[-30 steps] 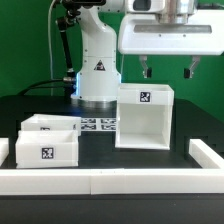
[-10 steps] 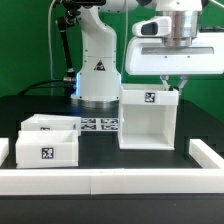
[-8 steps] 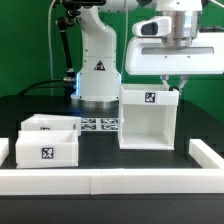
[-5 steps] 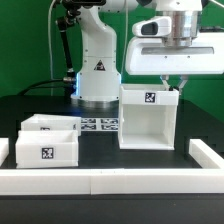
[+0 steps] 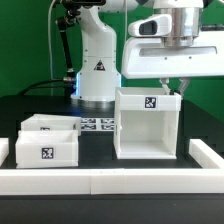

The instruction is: Assemble drawer

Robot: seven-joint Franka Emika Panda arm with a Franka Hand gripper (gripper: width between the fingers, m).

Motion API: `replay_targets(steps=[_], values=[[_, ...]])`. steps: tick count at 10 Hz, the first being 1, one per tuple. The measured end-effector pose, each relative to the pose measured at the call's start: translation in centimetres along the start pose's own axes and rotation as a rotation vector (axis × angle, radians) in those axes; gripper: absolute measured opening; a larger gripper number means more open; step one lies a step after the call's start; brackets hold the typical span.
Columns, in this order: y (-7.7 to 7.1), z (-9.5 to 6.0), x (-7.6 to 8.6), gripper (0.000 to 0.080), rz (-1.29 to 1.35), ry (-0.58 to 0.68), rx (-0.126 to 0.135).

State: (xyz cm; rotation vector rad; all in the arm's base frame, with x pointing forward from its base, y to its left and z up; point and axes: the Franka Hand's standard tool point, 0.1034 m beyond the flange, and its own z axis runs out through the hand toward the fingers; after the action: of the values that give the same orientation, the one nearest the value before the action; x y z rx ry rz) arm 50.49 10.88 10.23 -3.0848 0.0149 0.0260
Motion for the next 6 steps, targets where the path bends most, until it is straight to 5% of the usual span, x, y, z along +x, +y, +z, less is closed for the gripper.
replay_targets(steps=[3,6], values=[[1.0,-0.2,3.2,0.0038,-0.026,0.051,0.005],[0.8,-0.2,3.0,0.0038,-0.032,0.05,0.005]])
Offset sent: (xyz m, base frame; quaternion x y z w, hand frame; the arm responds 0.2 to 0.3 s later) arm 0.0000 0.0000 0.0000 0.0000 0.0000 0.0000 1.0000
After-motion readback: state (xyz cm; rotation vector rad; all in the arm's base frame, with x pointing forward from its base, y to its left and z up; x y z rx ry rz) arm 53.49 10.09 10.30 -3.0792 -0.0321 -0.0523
